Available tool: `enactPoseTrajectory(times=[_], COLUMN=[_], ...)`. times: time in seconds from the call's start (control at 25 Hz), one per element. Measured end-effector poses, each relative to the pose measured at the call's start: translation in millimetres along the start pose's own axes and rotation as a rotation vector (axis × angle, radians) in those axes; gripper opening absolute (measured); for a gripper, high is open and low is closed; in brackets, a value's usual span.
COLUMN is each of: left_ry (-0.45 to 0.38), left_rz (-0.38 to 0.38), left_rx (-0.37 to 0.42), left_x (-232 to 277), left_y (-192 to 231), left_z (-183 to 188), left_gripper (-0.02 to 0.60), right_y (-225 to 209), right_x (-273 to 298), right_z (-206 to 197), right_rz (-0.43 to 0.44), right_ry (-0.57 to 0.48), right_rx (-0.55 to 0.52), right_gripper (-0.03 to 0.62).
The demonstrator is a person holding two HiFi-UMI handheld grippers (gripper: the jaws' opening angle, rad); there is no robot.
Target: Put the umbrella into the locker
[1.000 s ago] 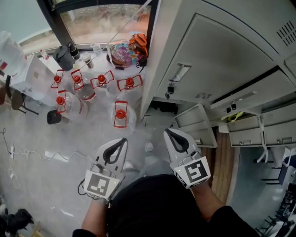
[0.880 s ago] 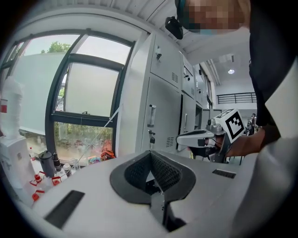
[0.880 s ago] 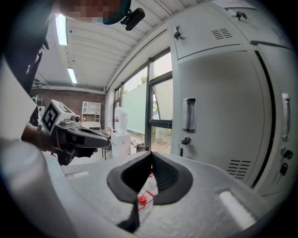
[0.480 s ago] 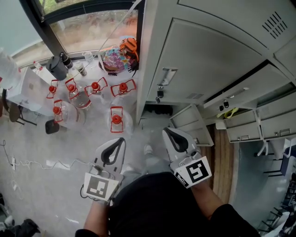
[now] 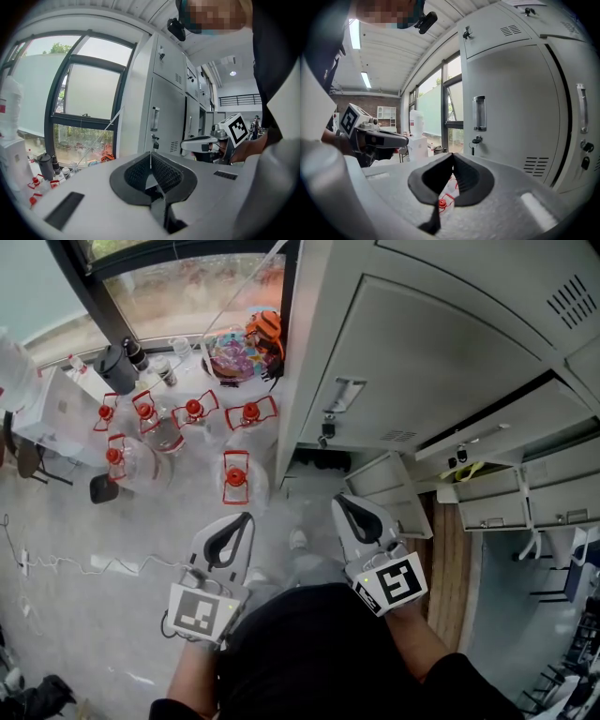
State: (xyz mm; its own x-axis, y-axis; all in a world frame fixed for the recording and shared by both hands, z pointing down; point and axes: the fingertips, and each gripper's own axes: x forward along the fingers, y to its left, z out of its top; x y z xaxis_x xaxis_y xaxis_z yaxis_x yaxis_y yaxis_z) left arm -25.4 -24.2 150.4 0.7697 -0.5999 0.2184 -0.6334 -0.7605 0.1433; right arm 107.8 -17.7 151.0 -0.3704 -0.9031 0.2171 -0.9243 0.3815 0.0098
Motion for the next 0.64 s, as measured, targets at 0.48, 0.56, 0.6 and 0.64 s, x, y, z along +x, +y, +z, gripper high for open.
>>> enactPoseTrajectory(times=[0.48,0.56,0.6,0.64], left_ry=[0.006,0.007,0.008,0.008], left_rz=[-0.002,0.0,0.002,0.003], left_rx=[0.001,0.001,0.0,-0.001], left_x=[8.9,10.6,11.5,12.5], left_y=[0.9,1.1,1.0,0.9], left_z=[0.0,-0.2,-0.3,-0.4], left_gripper=[0.011,0.011,0.011,0.011], right_y=[-9.1,-10.6,-11.4,-12.4], right_x=[6.1,6.3,6.4,6.4], right_z=[-4.9,-6.5,-7.4,-8.4], right_rz=[0.011,0.011,0.011,0.011], right_ry=[0.014,0.016,0.018,0.019], right_rx=[0.015,0.014,0.013,0.012], right_gripper=[-0.003,-0.003,-0.003,-0.003])
